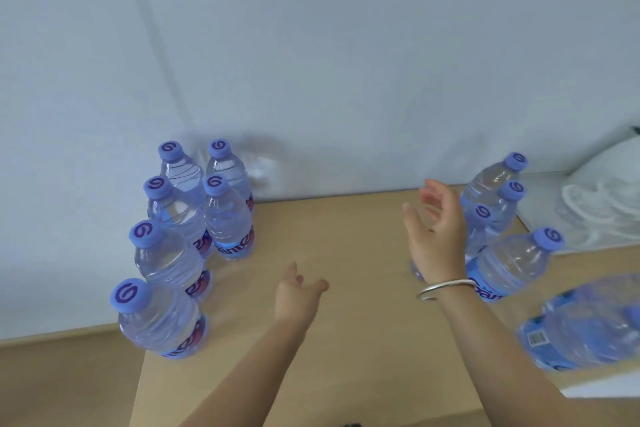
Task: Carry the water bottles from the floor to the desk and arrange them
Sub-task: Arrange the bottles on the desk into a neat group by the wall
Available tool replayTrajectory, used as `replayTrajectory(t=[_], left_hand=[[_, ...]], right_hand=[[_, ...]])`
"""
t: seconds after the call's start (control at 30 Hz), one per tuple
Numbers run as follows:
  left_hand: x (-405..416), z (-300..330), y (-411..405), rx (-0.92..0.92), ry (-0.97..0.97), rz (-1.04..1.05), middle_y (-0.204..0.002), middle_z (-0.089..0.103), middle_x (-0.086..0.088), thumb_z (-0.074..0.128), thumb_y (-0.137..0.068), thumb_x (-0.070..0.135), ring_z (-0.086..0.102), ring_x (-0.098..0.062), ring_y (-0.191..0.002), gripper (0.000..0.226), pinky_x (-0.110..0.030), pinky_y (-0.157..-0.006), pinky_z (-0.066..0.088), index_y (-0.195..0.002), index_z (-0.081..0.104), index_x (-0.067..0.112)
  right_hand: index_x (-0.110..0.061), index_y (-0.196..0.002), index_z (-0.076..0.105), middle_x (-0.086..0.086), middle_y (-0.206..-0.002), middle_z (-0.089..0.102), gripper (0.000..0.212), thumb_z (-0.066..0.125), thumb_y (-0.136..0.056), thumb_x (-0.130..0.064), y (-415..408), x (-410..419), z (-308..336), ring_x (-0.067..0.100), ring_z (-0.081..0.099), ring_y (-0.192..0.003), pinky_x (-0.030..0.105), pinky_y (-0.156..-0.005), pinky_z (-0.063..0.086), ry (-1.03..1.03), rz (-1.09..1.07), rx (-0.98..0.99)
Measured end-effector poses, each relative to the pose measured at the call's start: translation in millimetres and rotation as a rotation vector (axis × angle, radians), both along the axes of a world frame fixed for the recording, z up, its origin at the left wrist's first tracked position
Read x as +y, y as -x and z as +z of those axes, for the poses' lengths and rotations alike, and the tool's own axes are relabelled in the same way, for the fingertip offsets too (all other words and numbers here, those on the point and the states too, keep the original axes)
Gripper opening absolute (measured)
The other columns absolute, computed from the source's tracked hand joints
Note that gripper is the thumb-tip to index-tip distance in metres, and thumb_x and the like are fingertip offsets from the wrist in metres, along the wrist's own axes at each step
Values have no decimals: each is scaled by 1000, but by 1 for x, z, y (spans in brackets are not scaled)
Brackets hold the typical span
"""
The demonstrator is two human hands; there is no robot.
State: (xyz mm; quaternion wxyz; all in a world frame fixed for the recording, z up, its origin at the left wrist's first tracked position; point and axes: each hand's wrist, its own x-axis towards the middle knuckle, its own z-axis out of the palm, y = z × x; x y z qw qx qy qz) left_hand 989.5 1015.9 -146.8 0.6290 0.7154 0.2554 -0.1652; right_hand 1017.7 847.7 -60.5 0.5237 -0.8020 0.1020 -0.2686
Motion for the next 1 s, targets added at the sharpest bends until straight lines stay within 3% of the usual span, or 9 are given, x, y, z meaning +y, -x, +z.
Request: replayTrajectory(t=[0.1, 0.17, 0.27, 0.37, 0.53, 0.7, 0.83, 0.93, 1.0], left_hand=[[-30, 4, 3, -19, 8, -112, -149, 36, -9, 65, -81, 7, 37, -18, -136, 78, -31, -104, 35, -147, 23, 6], [-46, 7, 6, -29, 12, -189, -150, 34, -6, 64, -82, 9, 37, -16, -136, 78, -30, -104, 34, -147, 22, 9], [-64, 13, 11, -41, 48, -267, -152, 28, -2, 60, -85, 8, 35, -14, -137, 76, -25, -96, 32, -148, 19, 10], [-70, 15, 15, -36, 38, -323, -153, 27, 0, 61, -84, 9, 36, -14, -136, 76, -24, -93, 33, -148, 20, 12], [-64, 16, 16, -35, -29, -389, -151, 32, -1, 67, -80, 10, 40, -15, -133, 79, -24, -91, 37, -146, 25, 12], [-55, 23, 13, -113, -72, -431, -151, 31, 0, 76, -75, 21, 33, -12, -137, 88, -26, -92, 39, -147, 24, 19], [-50, 39, 9, -238, -119, -421, -150, 27, 5, 82, -67, 35, 30, -13, -138, 104, -29, -104, 35, -147, 17, 30], [-46, 53, 6, -439, -28, -371, -117, 61, 9, 87, -59, 24, 60, -4, -102, 83, -22, -84, 45, -129, 44, 30], [-41, 62, 7, -511, 22, -265, -91, 67, 5, 86, -59, 7, 64, -1, -74, 62, -16, -66, 48, -111, 54, 19]], right_hand=[[1, -120, 50, 0, -110, 44, 48, 58, -74, -13, 15, -43, 1, 17, 45, -103, 23, -94, 38, 110, -228, -101], [0, -124, 46, -1, -114, 40, 53, 60, -74, -13, 17, -56, -1, 16, 41, -108, 13, -93, 33, 87, -275, -78], [-9, -125, 44, -5, -113, 43, 51, 67, -79, -11, 12, -63, -4, 10, 43, -104, 17, -88, 33, -35, -193, 121], [-12, -109, 44, -1, -98, 52, 37, 68, -82, -20, 6, -63, -17, 18, 51, -93, 25, -80, 35, -140, -111, 306], [-9, -98, 47, 5, -93, 57, 35, 69, -81, -30, 1, -70, -27, 21, 53, -89, 29, -78, 39, -19, -74, 293], [-13, -108, 54, 3, -99, 65, 54, 62, -75, -55, -10, -68, -5, 21, 61, -95, 34, -83, 46, -38, -16, 351], [-14, -106, 57, -1, -90, 66, 42, 63, -79, -46, -16, -44, 43, 16, 62, -87, 27, -76, 41, -77, 103, 260], [-13, -105, 58, -1, -92, 66, 40, 63, -81, -45, -16, -24, 71, 16, 62, -88, 27, -79, 44, -76, 226, 225], [-14, -102, 59, -3, -90, 66, 38, 64, -81, -45, -17, -12, 83, 16, 63, -88, 29, -81, 46, -69, 298, 218]])
